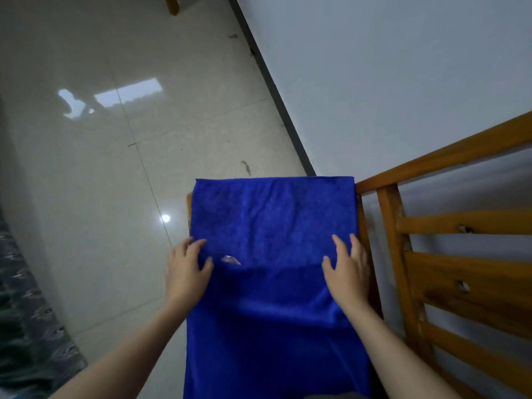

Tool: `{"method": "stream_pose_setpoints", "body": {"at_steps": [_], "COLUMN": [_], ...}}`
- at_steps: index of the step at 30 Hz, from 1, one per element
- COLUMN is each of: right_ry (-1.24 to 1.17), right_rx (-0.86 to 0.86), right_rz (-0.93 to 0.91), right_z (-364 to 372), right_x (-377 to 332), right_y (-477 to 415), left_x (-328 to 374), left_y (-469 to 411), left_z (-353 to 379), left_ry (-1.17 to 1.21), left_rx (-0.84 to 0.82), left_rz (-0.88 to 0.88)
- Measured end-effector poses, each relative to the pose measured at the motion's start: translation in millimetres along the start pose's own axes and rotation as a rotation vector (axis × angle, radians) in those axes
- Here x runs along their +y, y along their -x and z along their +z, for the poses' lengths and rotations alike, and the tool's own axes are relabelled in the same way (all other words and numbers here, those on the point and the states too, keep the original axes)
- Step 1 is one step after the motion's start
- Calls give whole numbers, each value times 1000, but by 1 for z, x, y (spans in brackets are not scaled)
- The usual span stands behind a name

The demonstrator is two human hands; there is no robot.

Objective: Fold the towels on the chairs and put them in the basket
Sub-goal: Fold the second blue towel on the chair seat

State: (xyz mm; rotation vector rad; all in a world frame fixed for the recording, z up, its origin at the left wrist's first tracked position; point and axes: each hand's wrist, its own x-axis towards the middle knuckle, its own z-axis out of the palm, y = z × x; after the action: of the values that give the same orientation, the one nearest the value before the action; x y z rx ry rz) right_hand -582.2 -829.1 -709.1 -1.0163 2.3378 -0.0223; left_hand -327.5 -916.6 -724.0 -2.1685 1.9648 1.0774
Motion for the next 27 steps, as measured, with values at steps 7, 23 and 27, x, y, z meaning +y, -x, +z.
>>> {"method": "stream_pose_setpoints", "body": {"at_steps": [7,23,27], "right_ry": [-112,-612,-724], "right_rx": [-25,169,374], "right_rz": [156,272,124], "right_z": [12,-34,-57], "right_x": [34,21,-5], "right_y": [38,21,11], "left_x": [-9,-5,13], "left_y": [27,29,13], "left_z": [10,-65,-83], "left_ry": [314,1036,1090], "left_rx": [-40,-66,36], "left_rz": [-194,-199,-123]}}
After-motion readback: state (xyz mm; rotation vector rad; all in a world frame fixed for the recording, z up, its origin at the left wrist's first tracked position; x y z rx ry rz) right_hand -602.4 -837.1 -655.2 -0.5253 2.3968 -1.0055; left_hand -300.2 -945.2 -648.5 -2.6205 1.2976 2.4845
